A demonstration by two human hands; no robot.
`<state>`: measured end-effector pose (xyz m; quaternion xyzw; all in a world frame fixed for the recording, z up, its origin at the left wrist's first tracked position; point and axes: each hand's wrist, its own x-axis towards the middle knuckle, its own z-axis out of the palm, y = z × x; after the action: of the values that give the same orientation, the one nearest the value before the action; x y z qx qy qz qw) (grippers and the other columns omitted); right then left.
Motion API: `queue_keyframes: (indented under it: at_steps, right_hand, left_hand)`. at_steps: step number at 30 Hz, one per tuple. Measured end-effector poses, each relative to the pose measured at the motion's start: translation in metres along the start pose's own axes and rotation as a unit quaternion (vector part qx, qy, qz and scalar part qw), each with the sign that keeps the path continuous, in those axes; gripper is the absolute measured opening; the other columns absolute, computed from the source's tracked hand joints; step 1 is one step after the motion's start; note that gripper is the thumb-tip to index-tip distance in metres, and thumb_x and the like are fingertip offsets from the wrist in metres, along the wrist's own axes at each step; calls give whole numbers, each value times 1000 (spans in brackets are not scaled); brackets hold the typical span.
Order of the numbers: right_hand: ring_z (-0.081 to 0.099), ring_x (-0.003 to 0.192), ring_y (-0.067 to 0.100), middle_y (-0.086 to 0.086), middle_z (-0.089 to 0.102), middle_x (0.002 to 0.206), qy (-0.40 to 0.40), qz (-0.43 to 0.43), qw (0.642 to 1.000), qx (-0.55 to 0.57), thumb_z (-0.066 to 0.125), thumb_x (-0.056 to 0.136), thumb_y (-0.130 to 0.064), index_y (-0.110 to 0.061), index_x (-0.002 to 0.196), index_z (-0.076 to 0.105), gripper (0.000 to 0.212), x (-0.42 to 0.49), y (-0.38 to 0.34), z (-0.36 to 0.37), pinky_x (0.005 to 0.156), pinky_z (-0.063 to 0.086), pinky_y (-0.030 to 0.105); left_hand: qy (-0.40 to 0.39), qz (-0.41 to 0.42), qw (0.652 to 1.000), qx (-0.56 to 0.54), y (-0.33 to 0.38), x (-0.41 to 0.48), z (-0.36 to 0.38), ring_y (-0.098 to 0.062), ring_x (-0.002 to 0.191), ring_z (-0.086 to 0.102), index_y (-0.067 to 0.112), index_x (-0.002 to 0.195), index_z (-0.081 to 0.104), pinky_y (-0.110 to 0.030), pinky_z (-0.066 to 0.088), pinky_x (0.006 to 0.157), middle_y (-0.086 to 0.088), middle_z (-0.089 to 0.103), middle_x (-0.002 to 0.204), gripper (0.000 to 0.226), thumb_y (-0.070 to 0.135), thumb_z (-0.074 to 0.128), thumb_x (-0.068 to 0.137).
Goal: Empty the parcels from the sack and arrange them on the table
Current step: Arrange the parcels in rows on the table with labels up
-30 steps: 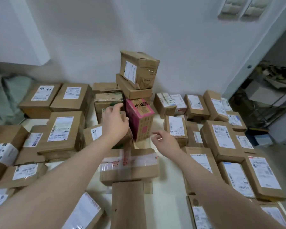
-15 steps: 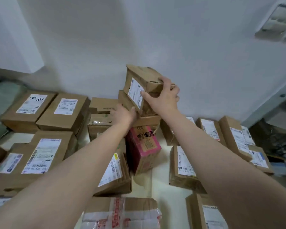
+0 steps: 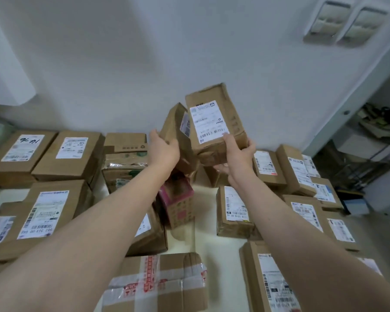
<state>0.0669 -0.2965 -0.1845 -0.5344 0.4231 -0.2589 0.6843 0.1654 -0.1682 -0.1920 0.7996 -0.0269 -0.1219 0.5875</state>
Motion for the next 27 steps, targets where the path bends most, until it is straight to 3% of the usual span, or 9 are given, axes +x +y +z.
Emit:
queue_keyframes:
  at_steps: [3, 5, 9, 11, 13, 19, 21, 25, 27]
  right_hand:
    - [53, 111, 33, 8, 36, 140, 64, 45, 995, 66, 73, 75, -45, -41, 138, 25, 80, -12, 12, -28, 74, 59, 53]
    - [51, 112, 36, 11, 35, 142, 74, 74, 992, 72, 74, 73, -45, -42, 140, 24, 84, -25, 20, -49, 73, 59, 55]
    - [54, 113, 36, 11, 41, 136, 70, 90, 993, 38, 76, 67, -43, -34, 142, 25, 91, -57, 37, -81, 70, 59, 57]
    - [57, 111, 35, 11, 48, 130, 54, 106, 992, 51, 76, 71, -38, -25, 139, 31, 82, -72, 42, -97, 71, 58, 58]
    - [60, 108, 35, 12, 58, 122, 24, 127, 990, 54, 75, 75, -34, -18, 134, 41, 70, -87, 45, -115, 72, 58, 57]
    - [65, 101, 31, 16, 69, 106, -39, 161, 985, -48, 68, 86, -23, -14, 103, 62, 20, -132, 47, -176, 94, 51, 53]
    - [66, 104, 30, 15, 71, 107, -52, 163, 983, -67, 68, 86, -21, -13, 105, 64, 21, -148, 51, -187, 97, 51, 50]
    - [65, 103, 22, 8, 74, 103, -103, 163, 969, -154, 67, 87, -22, -16, 104, 68, 18, -177, 65, -206, 99, 49, 45]
    - [65, 106, 22, 6, 74, 104, -144, 173, 961, -161, 68, 88, -21, -19, 109, 68, 21, -187, 71, -217, 98, 50, 47]
  left_hand:
    - [31, 11, 999, -9, 1, -25, -17, -24, 117, 52, 19, 154, 16, -29, 37, 83, -6, 39, 148, 65, 24, 46, 96]
    - [17, 6, 1000, -17, -5, -43, -29, -22, 112, 53, 22, 154, 14, -29, 39, 82, -4, 41, 148, 71, 24, 49, 93]
    - [-40, -35, 997, -54, -21, -88, -42, -25, 128, 46, 27, 155, 13, -32, 40, 93, -1, 35, 153, 75, 25, 53, 91]
    - [-73, -45, 995, -58, -27, -109, -45, -24, 122, 50, 28, 154, 16, -36, 44, 96, 1, 41, 149, 73, 27, 53, 90]
    - [-104, -47, 992, -50, -31, -129, -48, -21, 113, 52, 27, 154, 18, -33, 44, 87, 1, 45, 144, 74, 23, 54, 90]
    - [-222, -85, 970, 49, -45, -165, -61, -21, 110, 48, 28, 155, -6, -32, 45, 84, -1, 39, 147, 100, 15, 64, 85]
    - [-232, -91, 967, 61, -49, -176, -64, -26, 116, 52, 30, 155, -6, -40, 49, 95, -2, 38, 149, 104, 13, 65, 82]
    - [-261, -59, 961, 69, -51, -201, -68, -15, 89, 57, 26, 154, 11, -26, 49, 65, 2, 50, 123, 90, 6, 62, 84]
    - [-267, -54, 960, 71, -56, -213, -73, -17, 93, 60, 26, 150, 25, -29, 52, 73, 1, 56, 119, 78, 18, 68, 85]
